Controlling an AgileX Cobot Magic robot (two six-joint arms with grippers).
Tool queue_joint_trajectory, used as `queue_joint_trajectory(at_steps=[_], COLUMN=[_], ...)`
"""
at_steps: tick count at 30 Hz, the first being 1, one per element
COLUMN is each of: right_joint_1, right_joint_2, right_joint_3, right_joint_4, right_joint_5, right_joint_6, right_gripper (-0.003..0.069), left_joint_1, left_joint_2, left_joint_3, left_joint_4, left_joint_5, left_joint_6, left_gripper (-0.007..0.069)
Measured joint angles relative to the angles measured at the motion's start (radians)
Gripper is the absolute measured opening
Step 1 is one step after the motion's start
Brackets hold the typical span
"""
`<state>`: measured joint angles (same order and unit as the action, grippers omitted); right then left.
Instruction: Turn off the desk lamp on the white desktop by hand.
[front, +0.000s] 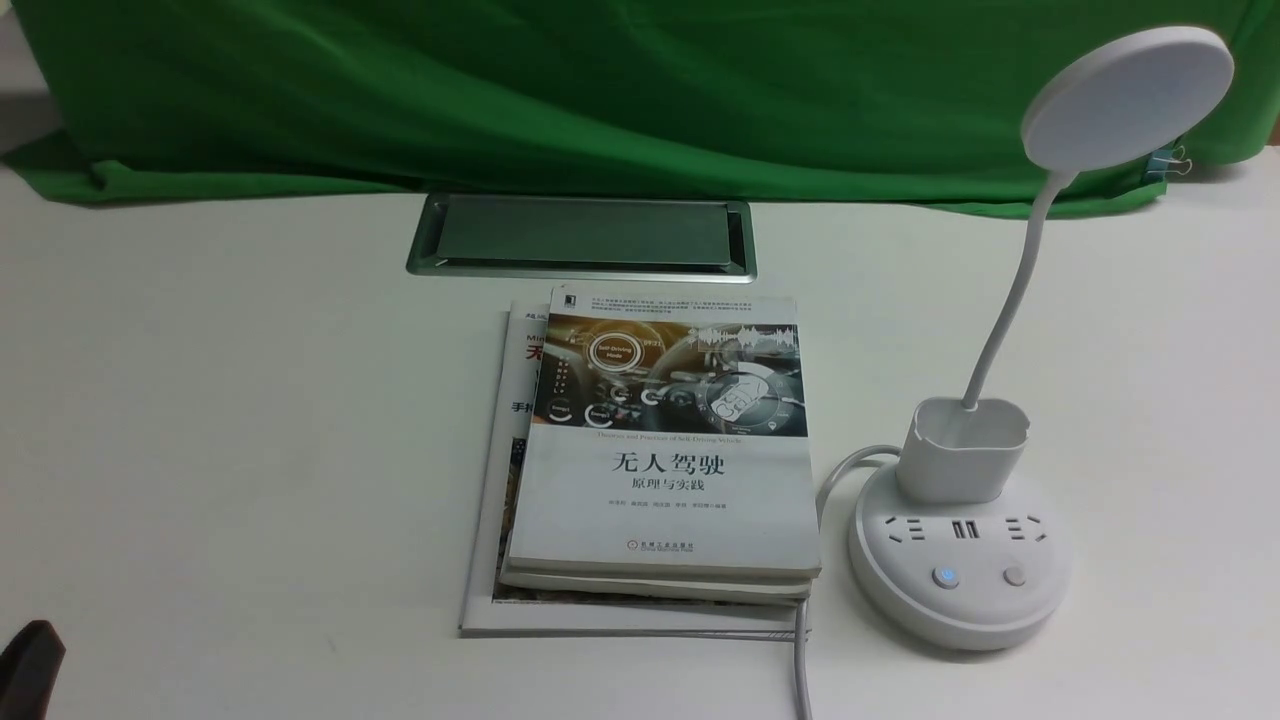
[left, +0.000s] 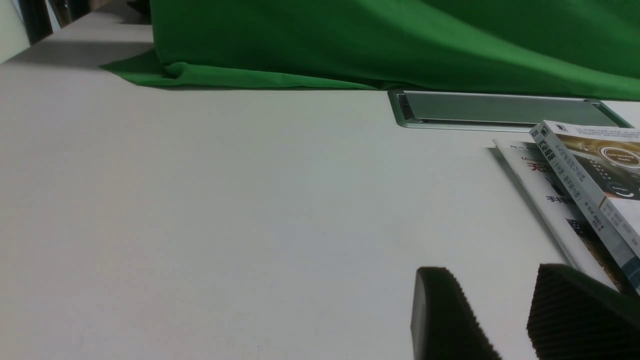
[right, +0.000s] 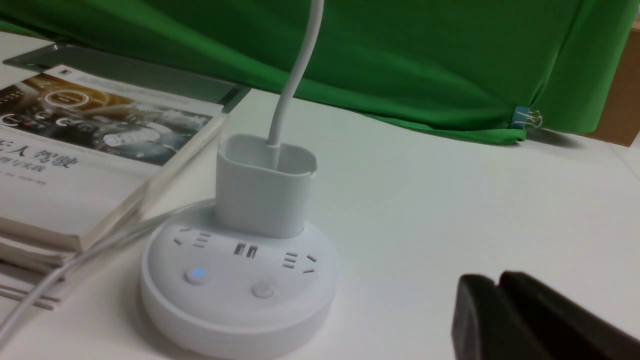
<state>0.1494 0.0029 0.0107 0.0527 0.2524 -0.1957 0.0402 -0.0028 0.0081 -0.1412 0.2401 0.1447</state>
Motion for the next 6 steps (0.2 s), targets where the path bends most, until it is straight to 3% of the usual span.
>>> queue_joint_trajectory(at_steps=[6], right_joint_1=[0.000], right_joint_2=[0.000], right_joint_3=[0.000], right_joint_4=[0.001], right_joint_5=[0.000], right_joint_6=[0.000], right_gripper=[0.0062], left_joint_1=[0.000], left_joint_2=[0.000], left_joint_3=[0.000], left_joint_4=[0.000], left_joint_5=[0.000], left_joint_6=[0.000], left_gripper=[0.0242])
